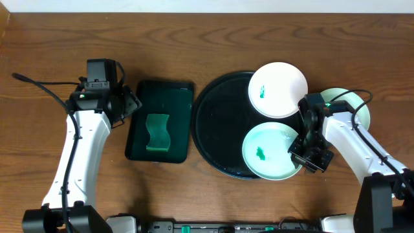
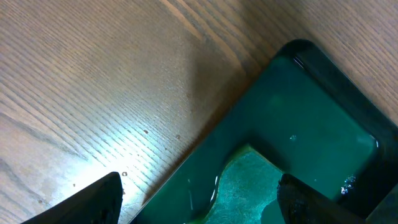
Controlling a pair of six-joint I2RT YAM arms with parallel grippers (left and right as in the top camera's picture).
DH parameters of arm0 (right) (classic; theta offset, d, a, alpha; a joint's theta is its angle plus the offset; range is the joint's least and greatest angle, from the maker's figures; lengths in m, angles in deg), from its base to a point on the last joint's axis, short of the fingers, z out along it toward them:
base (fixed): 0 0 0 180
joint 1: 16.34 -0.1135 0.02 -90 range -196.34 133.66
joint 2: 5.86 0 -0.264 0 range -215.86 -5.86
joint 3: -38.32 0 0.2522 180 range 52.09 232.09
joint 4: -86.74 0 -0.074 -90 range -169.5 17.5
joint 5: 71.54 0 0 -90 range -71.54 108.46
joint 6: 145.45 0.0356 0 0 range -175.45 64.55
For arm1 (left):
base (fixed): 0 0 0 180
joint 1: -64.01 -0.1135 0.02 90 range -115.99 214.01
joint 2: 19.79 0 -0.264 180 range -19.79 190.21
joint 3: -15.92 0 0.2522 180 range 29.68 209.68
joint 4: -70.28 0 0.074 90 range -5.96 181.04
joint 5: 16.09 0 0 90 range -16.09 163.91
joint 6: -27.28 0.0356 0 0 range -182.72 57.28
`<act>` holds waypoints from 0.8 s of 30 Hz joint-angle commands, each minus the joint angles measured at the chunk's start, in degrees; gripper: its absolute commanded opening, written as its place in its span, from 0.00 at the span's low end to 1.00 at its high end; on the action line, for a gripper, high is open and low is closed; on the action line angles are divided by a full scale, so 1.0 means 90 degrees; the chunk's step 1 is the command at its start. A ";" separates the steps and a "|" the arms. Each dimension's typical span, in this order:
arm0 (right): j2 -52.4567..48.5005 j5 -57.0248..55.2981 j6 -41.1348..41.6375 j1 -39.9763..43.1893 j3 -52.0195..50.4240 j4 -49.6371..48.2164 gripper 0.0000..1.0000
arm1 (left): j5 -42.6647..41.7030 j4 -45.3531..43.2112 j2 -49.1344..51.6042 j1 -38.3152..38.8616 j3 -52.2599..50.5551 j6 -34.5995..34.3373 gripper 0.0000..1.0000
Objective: Clean dirty plates on tray and stack at the side
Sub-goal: 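Drag the pale green plate with the right gripper toward the tray center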
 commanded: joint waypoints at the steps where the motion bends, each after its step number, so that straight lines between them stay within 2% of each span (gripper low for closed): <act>1: 0.0027 -0.0097 0.0070 -0.0022 -0.0046 -0.0015 0.23 | 0.0078 0.0012 0.0012 -0.0019 0.0092 -0.0007 0.80; 9: 0.0027 -0.0095 0.0073 -0.0049 -0.0158 -0.0265 0.27 | 0.0078 0.0012 0.0012 -0.0019 0.0092 -0.0007 0.80; 13: 0.0027 -0.0070 0.0073 -0.0129 -0.0398 -0.0573 0.01 | 0.0078 0.0012 0.0012 -0.0019 0.0092 -0.0007 0.80; 24: 0.0029 0.0833 -0.0126 -0.0148 -0.0418 -0.1022 0.01 | 0.0078 0.0012 0.0012 -0.0019 0.0092 -0.0007 0.80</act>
